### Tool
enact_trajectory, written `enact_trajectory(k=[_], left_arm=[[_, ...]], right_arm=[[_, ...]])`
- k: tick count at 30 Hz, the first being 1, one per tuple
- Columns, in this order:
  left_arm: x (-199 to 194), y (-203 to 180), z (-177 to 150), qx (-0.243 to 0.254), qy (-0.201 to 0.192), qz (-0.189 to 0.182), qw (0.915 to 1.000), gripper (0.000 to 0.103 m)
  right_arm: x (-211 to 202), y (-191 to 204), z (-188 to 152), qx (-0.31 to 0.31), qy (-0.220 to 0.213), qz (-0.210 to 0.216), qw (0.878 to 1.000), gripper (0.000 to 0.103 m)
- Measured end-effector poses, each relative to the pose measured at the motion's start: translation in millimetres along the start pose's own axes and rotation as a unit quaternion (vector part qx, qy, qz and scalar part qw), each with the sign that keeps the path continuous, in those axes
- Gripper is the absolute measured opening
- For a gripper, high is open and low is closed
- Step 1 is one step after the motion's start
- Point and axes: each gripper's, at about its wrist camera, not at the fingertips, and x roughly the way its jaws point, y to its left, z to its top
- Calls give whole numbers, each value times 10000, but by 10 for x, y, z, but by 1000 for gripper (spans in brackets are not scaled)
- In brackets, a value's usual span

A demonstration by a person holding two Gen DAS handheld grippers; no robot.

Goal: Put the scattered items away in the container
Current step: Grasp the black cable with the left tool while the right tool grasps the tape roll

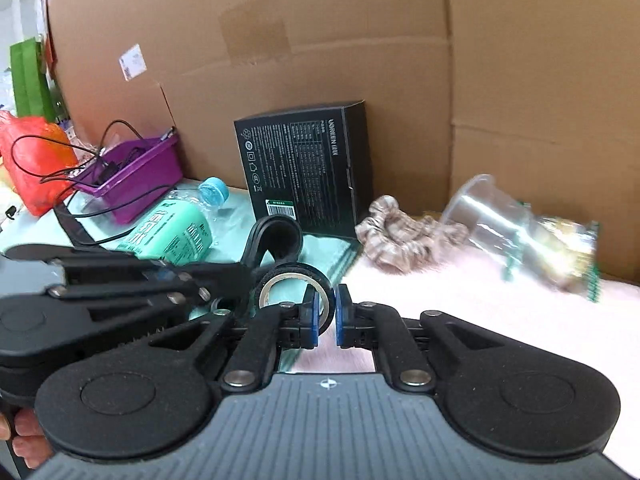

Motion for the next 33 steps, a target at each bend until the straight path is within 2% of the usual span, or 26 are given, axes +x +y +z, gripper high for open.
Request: enact_trajectory(k=[3,4,6,7,9,12,17,22,24,26,27,28,33], left_arm=[[10,-150,-72,145,72,101,9998,0],[2,-174,-71,196,0,222,9996,14],[-42,-180,-41,124,-260,512,9983,34],[-72,-160,-12,41,-396,623,9973,55],[-115,-101,48,-138,-612,777,9950,71],[-34,-7,149,-193,-561,970,9935,70],[248,97,132,-272,-124,954,9950,71],[386,48,63,61,-86,1129,9935,74],[410,39,46,155,-66,1209,9925,73],[456,2,28,368,-13,1335,9904,58],[486,-28,15,522,23,1424,9884,37],[509,-61,8,643,67,1432,9876,27],[493,-97,2,661,218,1325,9887,21]], right_arm=[[-149,-31,-77,36,-10,-68,10000,9],[-180,-37,-102,54,-16,-90,9999,9],[-290,-69,-170,45,-39,-156,9999,9],[-326,-79,-200,26,-58,-204,9998,9],[-360,-100,-249,20,-71,-281,9996,9],[-345,-145,-311,107,5,-300,9995,9],[-272,-214,-385,241,93,-281,9993,12],[-237,-254,-410,278,78,-302,9991,12],[-229,-266,-417,291,52,-295,9991,17],[-224,-278,-423,295,32,-273,9992,19],[-223,-276,-422,296,23,-275,9992,20],[-221,-273,-420,294,17,-279,9992,20],[-228,-264,-423,268,6,-295,9992,20]])
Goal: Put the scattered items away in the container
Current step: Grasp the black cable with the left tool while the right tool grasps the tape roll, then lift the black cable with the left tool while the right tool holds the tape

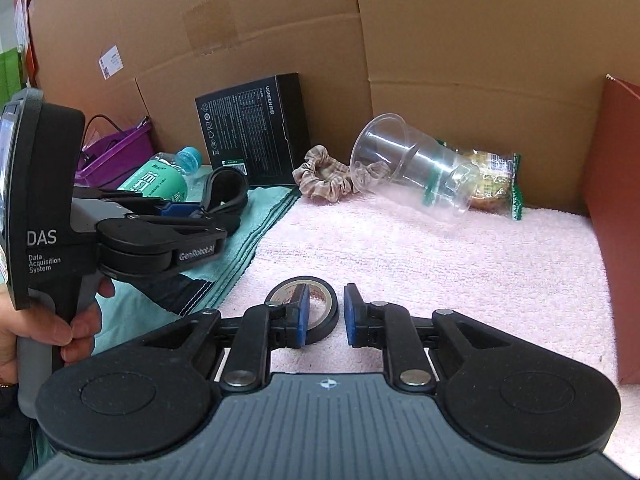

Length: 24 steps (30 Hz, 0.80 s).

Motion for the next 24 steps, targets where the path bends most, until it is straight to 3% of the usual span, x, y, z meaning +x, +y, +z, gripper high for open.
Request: enact_trajectory(k=[4,14,24], left_arm=[[-95,66,-34,-234,84,-170,9995,20],[-428,-61,-137,-265,10,-410,9988,19],[-802,-276,-211,-159,-189,-660,9975,19]], right_arm=[[-48,35,-13,-59,19,0,10000,19],[-362,131,-77,-163,-151,-12,9998,10],[-649,148,-170,-200,-303,-46,9993,10]])
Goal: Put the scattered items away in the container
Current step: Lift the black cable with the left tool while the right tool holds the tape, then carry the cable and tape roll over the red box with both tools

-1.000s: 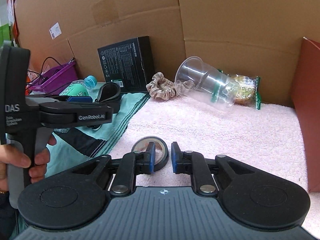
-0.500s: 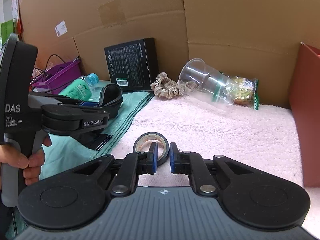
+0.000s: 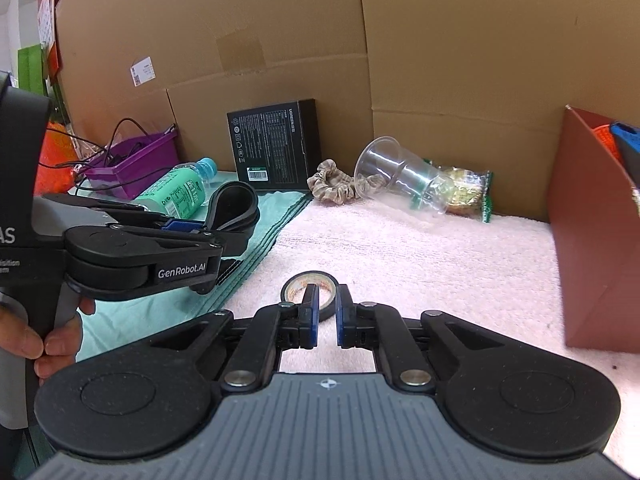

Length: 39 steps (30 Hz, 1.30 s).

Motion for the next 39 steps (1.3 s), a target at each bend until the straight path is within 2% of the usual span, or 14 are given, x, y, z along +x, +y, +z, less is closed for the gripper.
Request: enact_trajectory(k=[11,15,17,23,24,30,33,38,39], left_arm=[[45,10,-65,-155,161,-106,9997,21],[101,24,-85,-180,209,-166,9995,21],[114,20,-78,-187,206,-188,9994,23],[181,-1,-74,-162,217,-187,9995,30],[192,3,-74,-165,219,-192,9994,34],[258,50,-103,-287,233,-281,9989,45],[264,24,-114,-172,205,-253,9993,34],[231,-2,-108,-57,228,-267,9994,33],[208,-10,-101,-47,251,-270,9993,28]], right_arm=[[129,-19,-3,82,82,-58,9999,12],[213,-3,-13,67,149,-93,9998,28],[247,0,-12,62,168,-123,9998,29],[349,-30,37,83,197,-179,9996,29],[377,-28,43,70,223,-193,9995,29],[457,-24,44,7,257,-229,9994,29],[458,-19,40,-107,261,-228,9993,28],[447,40,19,-460,247,-281,9982,19],[436,21,19,-401,249,-253,9986,14]])
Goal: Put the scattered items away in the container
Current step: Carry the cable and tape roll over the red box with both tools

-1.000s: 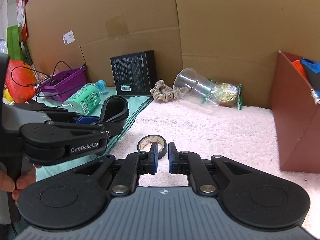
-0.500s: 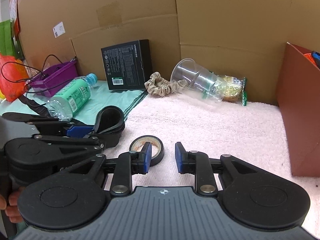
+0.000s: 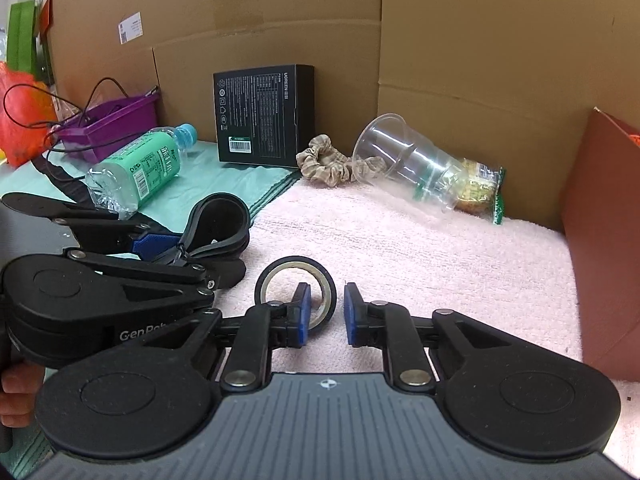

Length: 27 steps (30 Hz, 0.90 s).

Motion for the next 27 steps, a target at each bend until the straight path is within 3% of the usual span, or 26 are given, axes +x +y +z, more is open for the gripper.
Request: enact_trajectory(k=[7,14,27], left_arm=[[-308,-226,56,58,-188,-131,9997,24],[-507,-609,254,74,-421,-735,9964,21],[-932,-1441,724,550,-1043,-1608,9799,21]], right_arm=[[-422,-135,-77,442,-285,331,9981,9],[-950,-431,-157,740,-792,247,9938,9],[-1839,-1285,-261,1335,-1758,-524,9739,9]])
